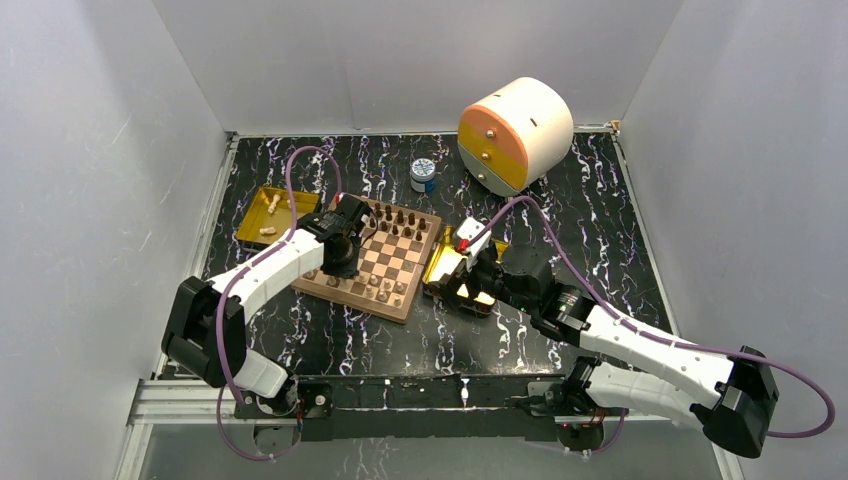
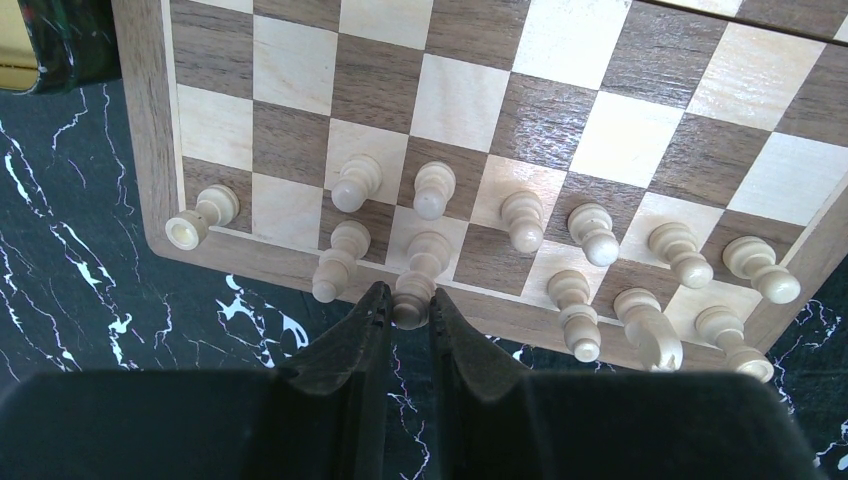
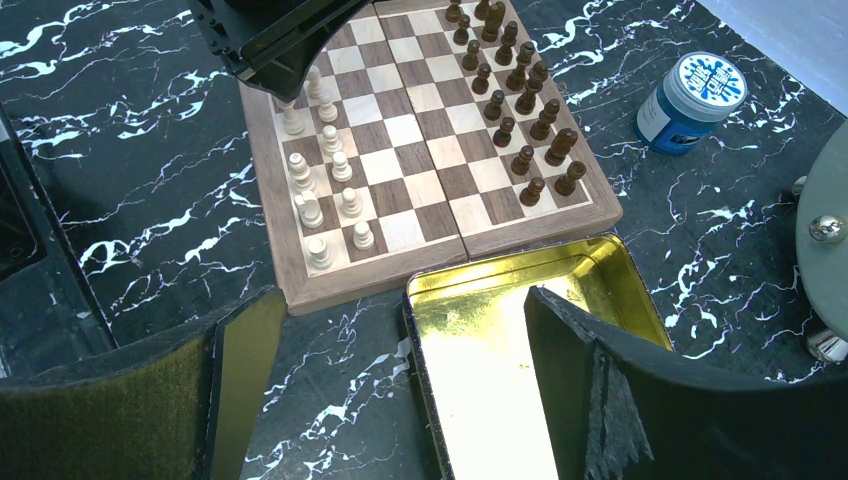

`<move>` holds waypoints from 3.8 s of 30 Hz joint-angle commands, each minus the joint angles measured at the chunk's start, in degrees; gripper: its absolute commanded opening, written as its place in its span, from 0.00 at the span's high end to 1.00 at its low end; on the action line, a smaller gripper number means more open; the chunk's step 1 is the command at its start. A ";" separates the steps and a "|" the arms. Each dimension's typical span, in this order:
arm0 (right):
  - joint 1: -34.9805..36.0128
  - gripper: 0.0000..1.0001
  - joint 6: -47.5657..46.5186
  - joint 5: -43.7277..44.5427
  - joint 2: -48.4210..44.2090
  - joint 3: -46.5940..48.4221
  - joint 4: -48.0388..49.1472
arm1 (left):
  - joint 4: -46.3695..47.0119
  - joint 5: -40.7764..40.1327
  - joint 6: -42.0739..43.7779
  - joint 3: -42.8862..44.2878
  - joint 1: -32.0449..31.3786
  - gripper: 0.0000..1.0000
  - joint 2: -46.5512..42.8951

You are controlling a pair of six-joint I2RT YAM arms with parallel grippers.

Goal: Set up the chess pieces on the board
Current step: Place the chess piece on the chessboard, then pick up the chess piece from the storage box.

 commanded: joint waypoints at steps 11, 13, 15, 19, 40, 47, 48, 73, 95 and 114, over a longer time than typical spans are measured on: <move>0.27 0.01 -0.52 0.36 0.87 0.74 2.91 | -1.45 -0.07 0.57 3.38 -0.24 0.71 0.60; 0.28 0.01 -0.69 0.32 0.86 0.78 2.98 | -1.49 -0.05 0.32 4.26 -0.24 0.69 0.59; 0.25 0.01 -0.69 0.24 0.91 0.80 3.04 | -1.48 0.03 -0.10 5.28 -0.24 0.67 0.49; 0.22 0.01 -0.35 0.22 0.78 0.72 3.43 | -1.96 -0.43 -1.50 7.78 -0.22 0.65 0.88; 0.26 0.01 10.87 0.70 -0.39 6.00 -4.23 | -2.95 -2.29 11.28 32.10 23.62 0.54 16.98; 0.26 0.01 9.13 2.12 -2.43 4.67 -3.05 | 2.34 1.46 17.47 33.52 32.40 0.55 24.60; 0.26 0.01 8.53 2.65 -2.84 4.41 -2.74 | 3.51 2.46 17.49 33.77 33.54 0.55 25.30; 0.29 0.01 4.96 6.33 -0.48 3.92 0.90 | 15.43 2.05 19.61 36.56 37.03 0.67 36.31; 0.24 0.01 4.53 7.16 -0.97 2.40 1.53 | 15.94 3.09 19.47 36.08 38.17 0.72 39.83; 0.26 0.01 6.56 4.98 -1.73 2.89 1.81 | 8.75 5.62 16.35 36.83 38.17 0.86 33.88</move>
